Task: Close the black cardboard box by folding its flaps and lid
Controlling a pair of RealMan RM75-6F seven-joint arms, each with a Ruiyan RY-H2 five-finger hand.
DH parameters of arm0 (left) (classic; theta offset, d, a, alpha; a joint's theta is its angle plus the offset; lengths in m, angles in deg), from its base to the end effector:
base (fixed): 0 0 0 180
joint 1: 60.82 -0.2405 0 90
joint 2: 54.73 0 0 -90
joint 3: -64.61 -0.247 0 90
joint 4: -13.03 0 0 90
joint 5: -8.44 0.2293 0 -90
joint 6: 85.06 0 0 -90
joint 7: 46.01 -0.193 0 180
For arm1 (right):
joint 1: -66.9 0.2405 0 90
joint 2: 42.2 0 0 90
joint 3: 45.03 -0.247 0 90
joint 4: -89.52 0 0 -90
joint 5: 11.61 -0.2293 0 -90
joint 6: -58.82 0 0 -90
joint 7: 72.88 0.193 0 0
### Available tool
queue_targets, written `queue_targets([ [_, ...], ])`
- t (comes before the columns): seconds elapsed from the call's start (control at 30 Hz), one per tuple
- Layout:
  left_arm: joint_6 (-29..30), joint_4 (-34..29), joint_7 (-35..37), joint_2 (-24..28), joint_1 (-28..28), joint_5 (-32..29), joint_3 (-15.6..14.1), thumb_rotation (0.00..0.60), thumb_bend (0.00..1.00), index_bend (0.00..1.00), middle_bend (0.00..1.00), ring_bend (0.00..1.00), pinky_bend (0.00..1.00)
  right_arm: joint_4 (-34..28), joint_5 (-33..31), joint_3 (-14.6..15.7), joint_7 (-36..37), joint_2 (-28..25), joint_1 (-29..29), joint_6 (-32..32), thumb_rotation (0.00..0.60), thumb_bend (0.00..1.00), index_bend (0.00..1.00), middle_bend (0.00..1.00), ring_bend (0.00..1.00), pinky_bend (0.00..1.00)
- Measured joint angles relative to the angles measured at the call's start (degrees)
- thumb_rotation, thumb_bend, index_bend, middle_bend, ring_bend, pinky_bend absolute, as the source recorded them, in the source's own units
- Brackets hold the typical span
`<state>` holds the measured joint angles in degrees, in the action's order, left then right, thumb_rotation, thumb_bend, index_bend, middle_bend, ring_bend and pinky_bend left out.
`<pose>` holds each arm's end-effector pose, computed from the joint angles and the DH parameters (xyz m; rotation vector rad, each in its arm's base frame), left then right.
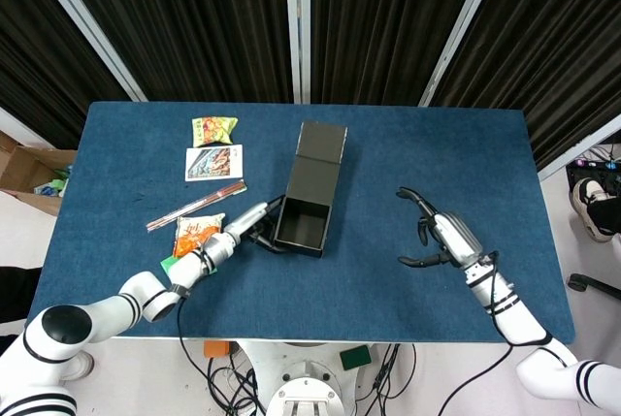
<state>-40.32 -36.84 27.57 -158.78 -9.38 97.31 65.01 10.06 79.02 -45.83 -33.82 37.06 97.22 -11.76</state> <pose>-0.1437 0.4013 -0.1464 -1.6780 -2.0922 -1.2557 -0.2055 -0.3357 0.0149 1.6476 -1.4552 1.4637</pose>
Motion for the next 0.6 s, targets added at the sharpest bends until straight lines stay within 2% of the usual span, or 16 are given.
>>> queue_targets([
  [0.1, 0.2, 0.34, -1.65, -0.93, -0.1, -1.01, 0.85, 0.6, 0.03, 0.5, 0.45, 0.68, 0.99, -0.77, -3.07, -0.36, 0.13, -1.03, 0.87, 4.98, 0.6, 0.0, 0.0, 0.14, 0.69, 1.0],
  [0.17, 0.72, 0.12, -4.07, -1.46, -0.31, -1.77, 1.58, 0.6, 0.03, 0.54, 0.5, 0.68, 0.99, -1.14, -5.99, -1.2, 0.34, -1.85, 2.11, 9.83, 0.6, 0.0, 0.0, 0.15, 0.69, 1.0],
  [0.4, 3.6, -7.08, -9.92, -0.21, -1.25, -2.9, 3.37, 0.6, 0.03, 0.55, 0.51, 0.68, 0.99, 0.79, -18.4, -7.04, -0.82, -1.79, 9.95, 27.23, 0.6, 0.0, 0.0, 0.18, 0.71, 1.0],
  [0.6, 5.76, -16.26, -15.21, 3.35, -1.82, -2.86, 4.29, 0.6, 0.03, 0.55, 0.5, 0.68, 0.99, 6.2, -29.33, -12.94, -6.77, 4.26, 17.46, 34.3, 0.6, 0.0, 0.0, 0.2, 0.71, 1.0],
])
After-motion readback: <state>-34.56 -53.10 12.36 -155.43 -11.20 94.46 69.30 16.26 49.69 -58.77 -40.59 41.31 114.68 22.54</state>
